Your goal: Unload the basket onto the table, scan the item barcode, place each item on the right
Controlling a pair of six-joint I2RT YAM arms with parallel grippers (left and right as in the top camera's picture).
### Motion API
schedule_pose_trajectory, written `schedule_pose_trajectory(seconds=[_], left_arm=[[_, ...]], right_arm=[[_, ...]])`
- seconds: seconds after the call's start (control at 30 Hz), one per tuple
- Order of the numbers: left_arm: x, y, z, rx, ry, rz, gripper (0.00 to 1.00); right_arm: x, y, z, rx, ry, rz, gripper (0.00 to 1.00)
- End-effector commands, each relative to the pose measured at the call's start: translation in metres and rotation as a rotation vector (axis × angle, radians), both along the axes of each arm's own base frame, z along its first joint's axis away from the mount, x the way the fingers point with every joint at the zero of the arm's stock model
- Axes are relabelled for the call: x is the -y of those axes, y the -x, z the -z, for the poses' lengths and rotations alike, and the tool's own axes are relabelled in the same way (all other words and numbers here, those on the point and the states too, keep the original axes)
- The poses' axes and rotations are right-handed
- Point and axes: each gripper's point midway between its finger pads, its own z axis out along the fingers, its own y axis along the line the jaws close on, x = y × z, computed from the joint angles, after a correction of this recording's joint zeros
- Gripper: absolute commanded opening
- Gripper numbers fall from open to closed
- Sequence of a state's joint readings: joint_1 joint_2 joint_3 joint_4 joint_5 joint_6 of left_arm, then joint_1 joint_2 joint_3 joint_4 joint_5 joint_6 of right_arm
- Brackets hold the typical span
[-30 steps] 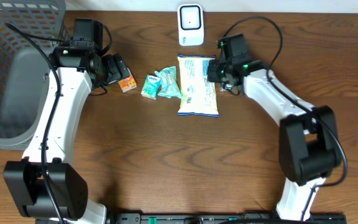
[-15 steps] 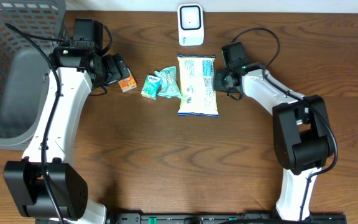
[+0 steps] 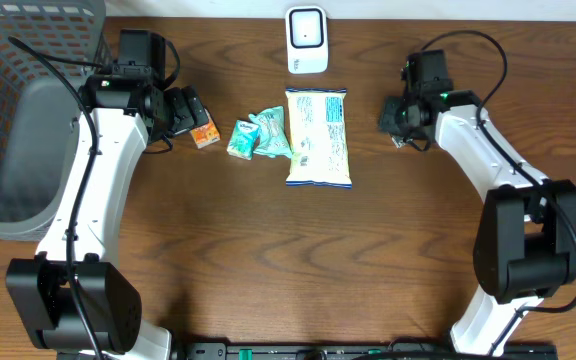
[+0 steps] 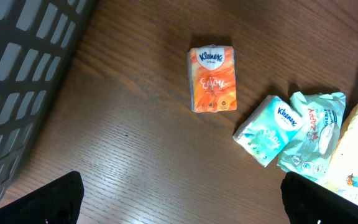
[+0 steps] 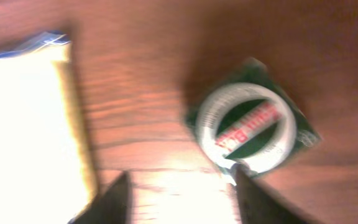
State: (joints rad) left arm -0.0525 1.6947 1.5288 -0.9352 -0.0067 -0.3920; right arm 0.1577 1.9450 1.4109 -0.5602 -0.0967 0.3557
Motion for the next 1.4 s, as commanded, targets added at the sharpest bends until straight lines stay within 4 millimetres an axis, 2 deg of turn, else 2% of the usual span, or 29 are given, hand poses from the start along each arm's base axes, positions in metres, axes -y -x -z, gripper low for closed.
schedule_pose_trajectory(seconds=[0.0,0.03,0.3,0.43,0.63,0.8,1.03,1.1,1.17,1.2,1.3,1.33,1.37], left_arm=[[-0.004,-0.001,0.0,-0.002,-0.015,-0.002,1.0],[-0.004,-0.001,0.0,-0.003,-0.014,-0.003,1.0],[-0.004,-0.001,0.0,-0.003,-0.015,-0.002,1.0],[-0.004,-0.001,0.0,-0.003,-0.015,-0.002,1.0],[-0.004,-0.001,0.0,-0.003,-0.014,-0.003,1.0],[-0.004,-0.001,0.0,-0.003,-0.014,-0.003,1.0],[-0.004,-0.001,0.0,-0.003,-0.014,-0.003,1.0],[-0.004,-0.001,0.0,-0.003,-0.014,-0.003,1.0],[-0.004,-0.001,0.0,-0.003,-0.015,-0.002,1.0],[-0.004,-0.001,0.0,-0.003,-0.014,-0.003,1.0],[-0.004,-0.001,0.0,-0.003,-0.015,-0.002,1.0],[-0.004,-0.001,0.0,-0.003,-0.015,-0.002,1.0],[-0.004,-0.001,0.0,-0.003,-0.014,-0.003,1.0]], right_arm=[[-0.032,0.007,-0.002,-0.013,-0.135,-0.138,0.96],[-0.036,0.008,0.002,-0.024,-0.151,-0.148,0.99],[-0.067,0.019,0.043,-0.135,-0.32,-0.22,0.99],[-0.081,0.021,0.051,-0.153,-0.418,-0.261,0.99],[-0.083,0.02,0.053,-0.15,-0.423,-0.265,0.98],[-0.094,0.026,0.056,-0.172,-0.419,-0.27,0.96],[-0.123,0.043,0.092,-0.252,-0.368,-0.26,0.95],[-0.133,0.046,0.103,-0.264,-0.371,-0.266,0.87],[-0.14,0.046,0.108,-0.257,-0.371,-0.28,0.69],[-0.14,0.046,0.108,-0.253,-0.369,-0.282,0.57],[-0.136,0.042,0.1,-0.241,-0.382,-0.277,0.07],[-0.135,0.04,0.095,-0.233,-0.397,-0.277,0.01],[-0.134,0.038,0.089,-0.223,-0.414,-0.284,0.01]])
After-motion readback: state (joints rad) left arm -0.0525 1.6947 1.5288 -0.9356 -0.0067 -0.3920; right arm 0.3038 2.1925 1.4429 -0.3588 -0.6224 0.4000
